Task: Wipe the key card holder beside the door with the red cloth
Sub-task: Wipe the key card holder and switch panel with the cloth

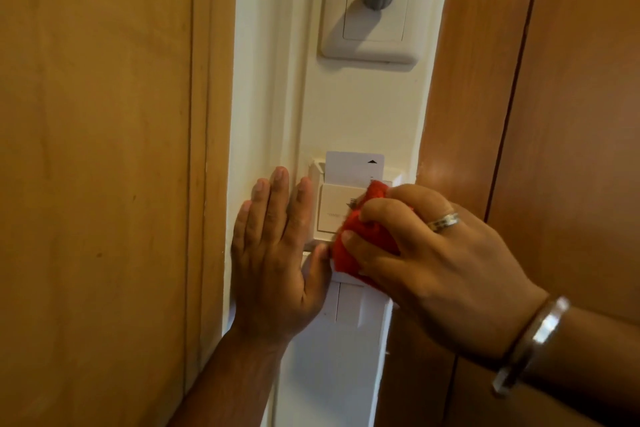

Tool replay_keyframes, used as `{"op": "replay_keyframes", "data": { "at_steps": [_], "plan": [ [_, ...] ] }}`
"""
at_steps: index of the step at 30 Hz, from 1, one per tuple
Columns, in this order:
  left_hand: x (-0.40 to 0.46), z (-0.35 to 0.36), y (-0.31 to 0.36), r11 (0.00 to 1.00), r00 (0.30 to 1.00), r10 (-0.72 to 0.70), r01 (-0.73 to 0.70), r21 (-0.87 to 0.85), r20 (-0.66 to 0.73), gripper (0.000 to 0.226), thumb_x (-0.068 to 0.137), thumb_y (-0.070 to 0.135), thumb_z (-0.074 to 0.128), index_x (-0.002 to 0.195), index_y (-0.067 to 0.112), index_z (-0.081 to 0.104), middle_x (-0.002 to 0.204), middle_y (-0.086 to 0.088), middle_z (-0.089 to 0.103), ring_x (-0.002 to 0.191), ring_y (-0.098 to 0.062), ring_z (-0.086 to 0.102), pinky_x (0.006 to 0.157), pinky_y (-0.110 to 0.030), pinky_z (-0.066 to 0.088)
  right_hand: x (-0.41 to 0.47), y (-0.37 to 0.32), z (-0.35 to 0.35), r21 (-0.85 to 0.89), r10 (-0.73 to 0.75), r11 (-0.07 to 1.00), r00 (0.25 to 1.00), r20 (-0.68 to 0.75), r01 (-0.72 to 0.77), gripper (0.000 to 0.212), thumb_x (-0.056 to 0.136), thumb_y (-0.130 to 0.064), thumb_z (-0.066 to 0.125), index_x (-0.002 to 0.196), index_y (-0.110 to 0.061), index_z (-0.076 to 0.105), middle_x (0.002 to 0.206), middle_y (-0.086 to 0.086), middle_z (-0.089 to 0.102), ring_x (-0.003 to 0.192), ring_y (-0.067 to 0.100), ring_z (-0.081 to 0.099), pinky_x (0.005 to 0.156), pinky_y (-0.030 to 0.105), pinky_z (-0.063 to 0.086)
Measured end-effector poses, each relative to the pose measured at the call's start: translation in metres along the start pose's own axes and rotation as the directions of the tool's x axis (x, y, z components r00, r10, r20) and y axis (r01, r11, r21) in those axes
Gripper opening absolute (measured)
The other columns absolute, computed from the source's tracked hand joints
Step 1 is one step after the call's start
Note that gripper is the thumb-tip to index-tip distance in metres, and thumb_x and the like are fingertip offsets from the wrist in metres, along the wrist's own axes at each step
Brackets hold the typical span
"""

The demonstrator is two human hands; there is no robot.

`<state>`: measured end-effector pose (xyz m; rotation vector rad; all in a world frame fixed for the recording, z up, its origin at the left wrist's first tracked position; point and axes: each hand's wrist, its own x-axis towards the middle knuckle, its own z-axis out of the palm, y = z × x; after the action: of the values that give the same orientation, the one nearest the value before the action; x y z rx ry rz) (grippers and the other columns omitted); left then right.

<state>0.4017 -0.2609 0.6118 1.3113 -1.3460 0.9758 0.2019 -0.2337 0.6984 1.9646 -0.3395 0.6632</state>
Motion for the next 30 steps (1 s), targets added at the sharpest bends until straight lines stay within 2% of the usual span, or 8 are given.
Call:
{"op": "replay_keyframes", "data": {
  "at_steps": [3, 8, 13, 16, 19, 25, 27, 30],
  "plan": [
    [0.0, 0.0, 0.001, 1.0, 1.0, -0.009, 0.009, -0.009, -0.012, 0.065, 0.1, 0.05, 0.023, 0.157, 0.022, 0.017, 0.166, -0.003, 0.014, 0.156, -0.023, 0.009, 0.126, -0.04, 0.005, -0.01, 0.01, -0.004, -0.017, -0.016, 1.0, 0.999, 0.04, 0.017, 0.047, 0.067, -0.03, 0.076, 0.111, -0.018, 0.066, 0.112, 0.015, 0.063, 0.102, 0.036, 0.058, 0.075, 0.044, 0.054],
    [-0.001, 0.001, 0.001, 1.0, 1.0, 0.004, -0.004, -0.007, 0.006, 0.07, 0.096, 0.055, 0.03, 0.156, 0.02, 0.021, 0.165, -0.006, 0.018, 0.156, -0.026, 0.012, 0.126, -0.04, 0.006, 0.008, -0.006, 0.0, -0.016, -0.025, 1.0, 1.0, 0.018, 0.025, 0.029, 0.084, -0.027, 0.049, 0.103, -0.018, 0.069, 0.109, 0.011, 0.064, 0.101, 0.032, 0.057, 0.071, 0.041, 0.054],
    [-0.001, 0.001, 0.0, 1.0, 1.0, 0.003, -0.003, -0.004, -0.007, 0.067, 0.099, 0.049, 0.027, 0.158, 0.023, 0.014, 0.167, -0.002, 0.013, 0.156, -0.025, 0.01, 0.126, -0.04, 0.005, -0.008, 0.004, -0.004, -0.024, -0.043, 0.999, 0.998, 0.04, 0.044, 0.031, 0.081, -0.021, 0.051, 0.108, -0.015, 0.066, 0.111, 0.015, 0.062, 0.101, 0.037, 0.057, 0.07, 0.045, 0.056],
    [0.0, 0.0, 0.001, 1.0, 1.0, 0.007, -0.007, -0.005, -0.002, 0.067, 0.099, 0.053, 0.025, 0.158, 0.022, 0.016, 0.166, -0.003, 0.014, 0.156, -0.025, 0.011, 0.126, -0.039, 0.004, -0.002, 0.003, -0.005, -0.06, -0.078, 0.995, 0.994, 0.073, 0.082, 0.032, 0.082, -0.021, 0.049, 0.109, -0.015, 0.065, 0.11, 0.014, 0.062, 0.099, 0.036, 0.058, 0.068, 0.046, 0.055],
    [0.001, 0.0, 0.002, 0.999, 1.0, 0.014, -0.015, -0.035, -0.007, 0.069, 0.099, 0.059, 0.017, 0.157, 0.021, 0.02, 0.165, -0.004, 0.016, 0.156, -0.025, 0.012, 0.126, -0.04, 0.005, 0.011, -0.01, 0.001, -0.055, -0.084, 0.995, 0.994, 0.067, 0.087, 0.035, 0.09, -0.019, 0.035, 0.103, -0.017, 0.067, 0.108, 0.01, 0.062, 0.099, 0.031, 0.057, 0.069, 0.042, 0.053],
    [-0.001, 0.002, -0.001, 1.0, 1.0, 0.016, -0.016, -0.004, -0.015, 0.069, 0.097, 0.051, 0.034, 0.156, 0.019, 0.023, 0.165, -0.006, 0.019, 0.155, -0.027, 0.014, 0.126, -0.041, 0.008, 0.002, 0.004, -0.006, -0.038, -0.088, 0.995, 0.993, 0.075, 0.091, 0.033, 0.085, -0.017, 0.041, 0.104, -0.015, 0.068, 0.108, 0.014, 0.062, 0.098, 0.035, 0.055, 0.064, 0.044, 0.054],
    [0.001, 0.001, 0.001, 1.0, 1.0, 0.017, -0.017, -0.02, -0.015, 0.067, 0.099, 0.054, 0.026, 0.155, 0.017, 0.026, 0.165, -0.008, 0.022, 0.155, -0.027, 0.016, 0.126, -0.041, 0.008, 0.01, -0.002, -0.007, -0.054, -0.092, 0.994, 0.992, 0.087, 0.097, 0.039, 0.091, -0.015, 0.03, 0.102, -0.016, 0.068, 0.106, 0.012, 0.061, 0.096, 0.033, 0.055, 0.065, 0.044, 0.052],
    [0.001, -0.001, 0.002, 0.999, 1.0, 0.004, -0.005, -0.042, -0.013, 0.066, 0.102, 0.055, 0.015, 0.154, 0.016, 0.027, 0.164, -0.01, 0.026, 0.155, -0.027, 0.017, 0.126, -0.042, 0.008, 0.022, -0.016, -0.002, -0.054, -0.076, 0.995, 0.994, 0.074, 0.08, 0.043, 0.089, -0.019, 0.027, 0.096, -0.019, 0.069, 0.104, 0.007, 0.063, 0.096, 0.029, 0.056, 0.069, 0.039, 0.051]
  ]
}}
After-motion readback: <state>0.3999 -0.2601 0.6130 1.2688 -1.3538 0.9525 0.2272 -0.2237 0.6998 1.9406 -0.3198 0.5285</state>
